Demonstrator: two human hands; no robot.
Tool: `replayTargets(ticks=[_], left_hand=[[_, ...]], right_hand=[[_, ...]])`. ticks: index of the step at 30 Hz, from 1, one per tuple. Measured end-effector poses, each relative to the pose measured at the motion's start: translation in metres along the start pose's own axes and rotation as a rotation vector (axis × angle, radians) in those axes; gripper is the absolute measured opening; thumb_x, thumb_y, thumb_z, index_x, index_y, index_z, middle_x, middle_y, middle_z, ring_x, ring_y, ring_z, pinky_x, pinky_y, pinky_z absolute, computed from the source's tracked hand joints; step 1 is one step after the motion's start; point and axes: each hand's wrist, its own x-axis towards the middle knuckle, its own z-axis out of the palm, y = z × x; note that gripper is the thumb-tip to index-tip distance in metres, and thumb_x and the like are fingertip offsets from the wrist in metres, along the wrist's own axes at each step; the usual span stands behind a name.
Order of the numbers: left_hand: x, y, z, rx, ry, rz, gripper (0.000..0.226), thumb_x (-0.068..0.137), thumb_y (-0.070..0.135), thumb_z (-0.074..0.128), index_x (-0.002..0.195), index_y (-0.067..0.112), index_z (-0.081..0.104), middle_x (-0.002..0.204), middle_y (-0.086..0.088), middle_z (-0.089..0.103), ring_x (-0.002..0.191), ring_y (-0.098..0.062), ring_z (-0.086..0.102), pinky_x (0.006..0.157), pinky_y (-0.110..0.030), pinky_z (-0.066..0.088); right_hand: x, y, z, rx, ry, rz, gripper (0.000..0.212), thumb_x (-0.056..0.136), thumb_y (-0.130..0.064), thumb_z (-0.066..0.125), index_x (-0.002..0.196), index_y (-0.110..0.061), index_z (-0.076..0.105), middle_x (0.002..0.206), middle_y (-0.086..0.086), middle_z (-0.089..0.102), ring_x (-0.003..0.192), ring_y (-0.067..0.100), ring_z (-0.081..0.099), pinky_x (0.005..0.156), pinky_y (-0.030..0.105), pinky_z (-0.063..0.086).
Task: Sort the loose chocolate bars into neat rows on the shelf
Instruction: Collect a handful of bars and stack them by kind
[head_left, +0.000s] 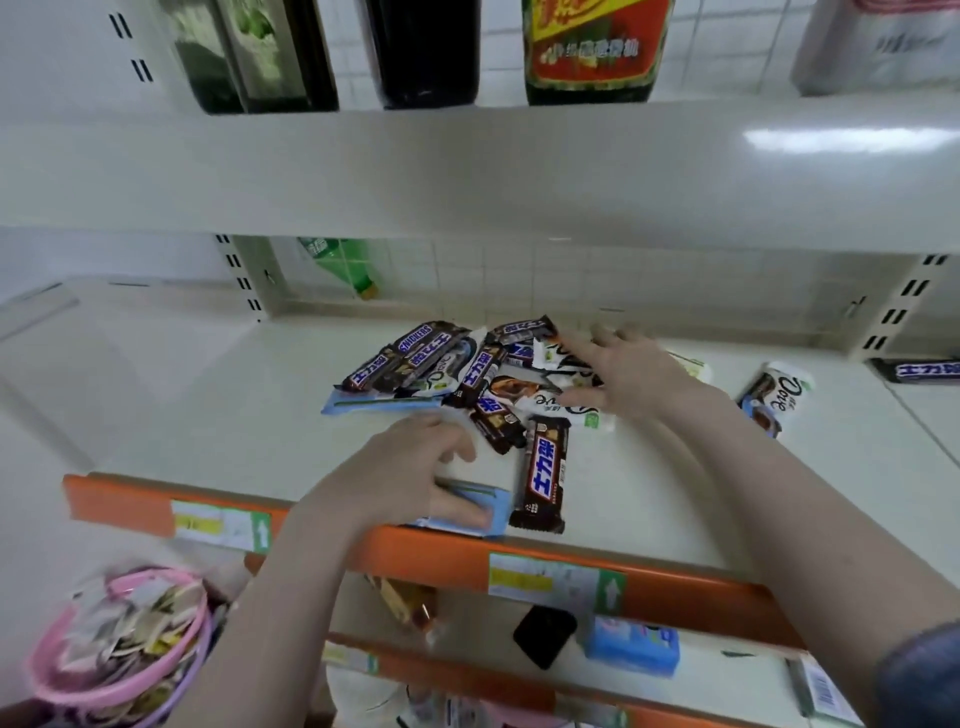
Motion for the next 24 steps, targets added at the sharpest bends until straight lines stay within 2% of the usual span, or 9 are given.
replayTargets(ticks=[5, 8, 12, 15, 17, 18, 20, 22, 24], left_hand=[[0.001, 0.003, -0.003, 0.003, -0.098, -0.063, 0.048, 0.066, 0.053, 0.076, 0.100, 0.029, 0.051, 0.088, 0.016, 0.047, 0.081, -0.005, 0.047, 0.064, -0.023, 0.036], [0.002, 0.004, -0.001, 0.034, -0.100, -0.078, 0.034, 0.067, 0.050, 0.076, 0.078, 0.029, 0.051, 0.081, 0.013, 0.047, 0.073, -0.005, 0.045, 0.061, -0.024, 0.032], [0.001, 0.009, 0.001, 0.009, -0.039, -0.062, 0.046, 0.074, 0.047, 0.072, 0.060, 0.018, 0.040, 0.066, 0.004, 0.037, 0.058, -0.009, 0.035, 0.054, -0.027, 0.023], [-0.001, 0.013, 0.001, -0.005, 0.059, -0.046, 0.027, 0.083, 0.047, 0.063, 0.078, 0.022, 0.054, 0.081, 0.008, 0.052, 0.074, -0.005, 0.051, 0.062, -0.022, 0.035], [-0.001, 0.015, 0.001, -0.002, 0.086, -0.083, 0.039, 0.086, 0.049, 0.057, 0.115, 0.022, 0.057, 0.116, 0.006, 0.059, 0.108, -0.014, 0.055, 0.086, -0.029, 0.043], [0.000, 0.017, 0.001, 0.001, 0.101, -0.114, 0.047, 0.087, 0.050, 0.054, 0.124, 0.021, 0.053, 0.123, 0.003, 0.058, 0.113, -0.017, 0.054, 0.091, -0.033, 0.043], [0.003, 0.020, 0.000, -0.023, 0.145, -0.141, 0.045, 0.088, 0.051, 0.052, 0.111, 0.013, 0.055, 0.099, -0.003, 0.060, 0.090, -0.019, 0.057, 0.076, -0.032, 0.042], [0.006, 0.026, 0.001, -0.084, 0.211, -0.150, 0.040, 0.090, 0.048, 0.050, 0.081, 0.010, 0.044, 0.069, -0.001, 0.041, 0.062, -0.016, 0.042, 0.057, -0.029, 0.030], [0.009, 0.034, 0.002, -0.159, 0.275, -0.146, 0.041, 0.093, 0.043, 0.049, 0.070, 0.014, 0.031, 0.063, 0.001, 0.030, 0.054, -0.013, 0.032, 0.051, -0.026, 0.022]], right_hand=[[-0.005, 0.006, 0.000, 0.050, 0.020, -0.022, 0.082, 0.079, -0.068, 0.043, 0.145, -0.025, 0.021, 0.139, 0.008, 0.045, 0.126, 0.032, 0.035, 0.099, 0.042, 0.036], [-0.008, 0.012, 0.007, 0.184, 0.075, -0.024, 0.065, 0.086, -0.062, 0.035, 0.139, -0.024, 0.033, 0.140, 0.006, 0.043, 0.128, 0.030, 0.036, 0.104, 0.044, 0.028], [-0.005, 0.020, 0.009, 0.301, 0.074, -0.046, 0.044, 0.094, -0.047, 0.038, 0.129, -0.020, 0.042, 0.128, 0.008, 0.055, 0.119, 0.029, 0.047, 0.098, 0.039, 0.036], [-0.002, 0.025, 0.008, 0.338, 0.039, -0.039, 0.043, 0.090, -0.046, 0.049, 0.124, -0.019, 0.045, 0.118, 0.010, 0.061, 0.112, 0.031, 0.049, 0.089, 0.037, 0.037], [0.000, 0.029, 0.009, 0.345, 0.018, -0.039, 0.050, 0.086, -0.049, 0.054, 0.124, -0.019, 0.046, 0.121, 0.009, 0.059, 0.113, 0.031, 0.048, 0.092, 0.036, 0.036], [0.001, 0.031, 0.009, 0.334, 0.004, -0.043, 0.055, 0.084, -0.051, 0.055, 0.127, -0.018, 0.046, 0.124, 0.009, 0.057, 0.115, 0.032, 0.047, 0.095, 0.036, 0.035], [0.002, 0.035, 0.009, 0.307, -0.035, -0.036, 0.063, 0.082, -0.056, 0.054, 0.131, -0.017, 0.045, 0.126, 0.010, 0.052, 0.119, 0.033, 0.043, 0.099, 0.035, 0.031], [-0.001, 0.037, 0.007, 0.285, -0.067, -0.015, 0.062, 0.079, -0.060, 0.054, 0.125, -0.019, 0.051, 0.114, 0.012, 0.051, 0.118, 0.033, 0.041, 0.097, 0.035, 0.030], [-0.005, 0.037, 0.007, 0.268, -0.069, 0.003, 0.061, 0.077, -0.060, 0.056, 0.119, -0.016, 0.055, 0.109, 0.013, 0.050, 0.115, 0.033, 0.041, 0.095, 0.034, 0.031]])
